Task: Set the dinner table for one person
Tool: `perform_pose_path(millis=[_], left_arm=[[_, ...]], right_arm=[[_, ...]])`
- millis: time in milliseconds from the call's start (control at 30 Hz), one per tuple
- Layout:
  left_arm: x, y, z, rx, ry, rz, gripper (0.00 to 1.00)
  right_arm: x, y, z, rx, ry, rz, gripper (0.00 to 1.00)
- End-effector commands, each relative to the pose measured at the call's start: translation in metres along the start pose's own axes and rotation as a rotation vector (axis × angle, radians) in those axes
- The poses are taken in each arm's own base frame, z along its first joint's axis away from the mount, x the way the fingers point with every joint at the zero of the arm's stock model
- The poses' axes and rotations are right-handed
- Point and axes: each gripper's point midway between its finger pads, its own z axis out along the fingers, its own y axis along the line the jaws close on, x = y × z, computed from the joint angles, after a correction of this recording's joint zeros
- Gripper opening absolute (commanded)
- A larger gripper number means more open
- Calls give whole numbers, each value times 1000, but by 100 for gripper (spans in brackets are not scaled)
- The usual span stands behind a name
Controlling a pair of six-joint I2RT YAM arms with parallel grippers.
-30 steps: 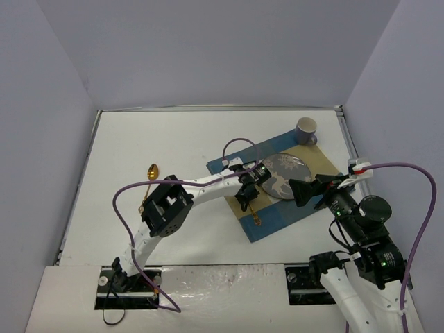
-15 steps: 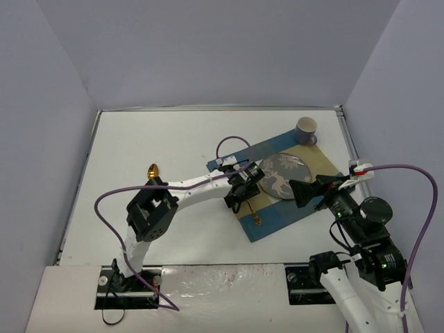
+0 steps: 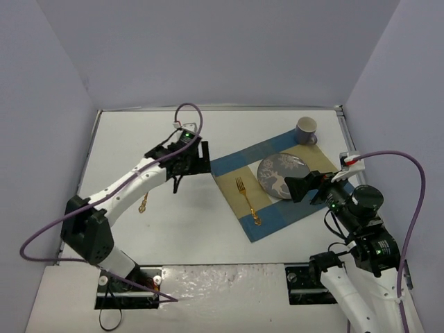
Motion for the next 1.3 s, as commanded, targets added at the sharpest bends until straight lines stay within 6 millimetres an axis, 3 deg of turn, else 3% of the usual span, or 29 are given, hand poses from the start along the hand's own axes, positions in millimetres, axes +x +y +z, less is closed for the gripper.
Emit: perform_pose_path(millis=[0,133,167,367,500,800,1033,1267], left_arm=[[-34,50,-15,71,-46,225,75],[-54,94,-1,196,-76,237,75],[-53,89,-2,236,-72,239,75],[-64,159,33,255,-42,217,75],[-66,178,47,330,-36,153,74],[-55,190,77,449,26,96,59],[-42,201,94,428,71,64,56],[-32,218,93,324,91,21,51]], right_arm=[[-14,13,11,-74,-23,-40,100],[-11,14,16,-91,-13,-51,100],[-11,15,16,-97,-11,-52,100],[-5,19,22,-135,23,-73,100],[-7,21,23,-146,26,-89,100],[-3,21,27,-160,41,-111,100],[1,20,28,-160,46,-102,100],[2,20,27,-160,40,-99,100]])
